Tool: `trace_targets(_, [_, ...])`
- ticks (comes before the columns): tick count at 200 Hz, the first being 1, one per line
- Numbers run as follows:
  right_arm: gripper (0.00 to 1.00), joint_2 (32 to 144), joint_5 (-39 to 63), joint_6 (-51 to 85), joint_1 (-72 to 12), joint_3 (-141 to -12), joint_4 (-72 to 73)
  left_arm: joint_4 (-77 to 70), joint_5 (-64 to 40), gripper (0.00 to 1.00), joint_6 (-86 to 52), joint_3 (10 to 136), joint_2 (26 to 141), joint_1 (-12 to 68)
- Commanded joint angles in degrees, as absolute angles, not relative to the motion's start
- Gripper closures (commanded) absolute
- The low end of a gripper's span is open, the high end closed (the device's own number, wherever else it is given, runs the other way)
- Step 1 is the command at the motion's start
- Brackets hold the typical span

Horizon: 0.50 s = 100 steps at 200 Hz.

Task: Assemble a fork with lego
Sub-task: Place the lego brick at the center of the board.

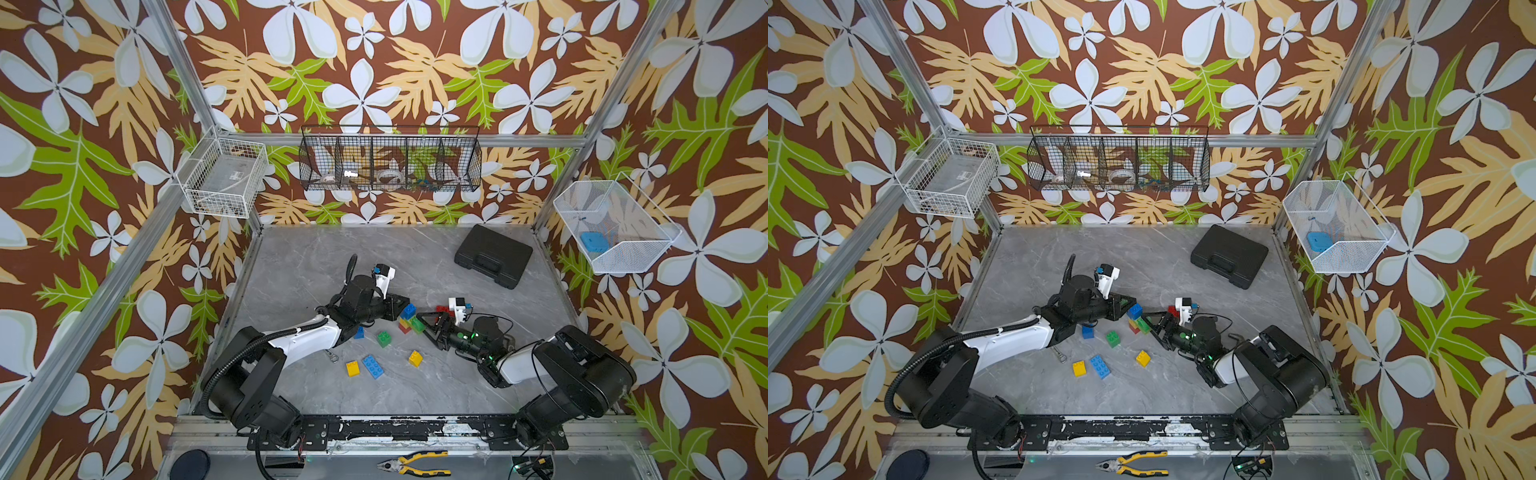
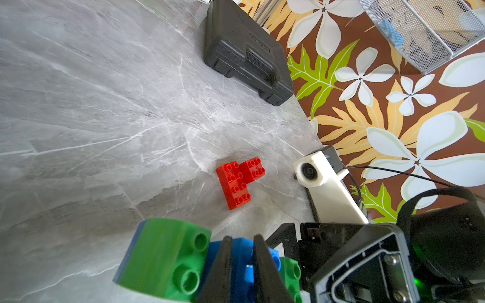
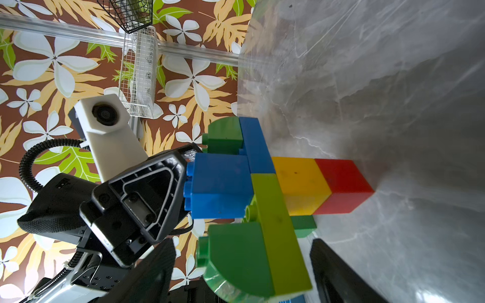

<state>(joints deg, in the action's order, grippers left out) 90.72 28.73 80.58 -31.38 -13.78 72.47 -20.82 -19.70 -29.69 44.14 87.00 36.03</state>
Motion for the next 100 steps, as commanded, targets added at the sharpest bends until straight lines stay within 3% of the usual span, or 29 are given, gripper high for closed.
trace_targets(1, [0.19,91.4,29.8,80.7,-31.4,-14.1,74.7,-12.7,-18.7,0.83,-28.7,43.8,87.6,35.9])
trace_targets(100, [0.37,93.4,29.1,81.3,-31.4,-13.7,75.3,-12.7,-18.9,0.83,-28.4,43.8,87.6,35.9])
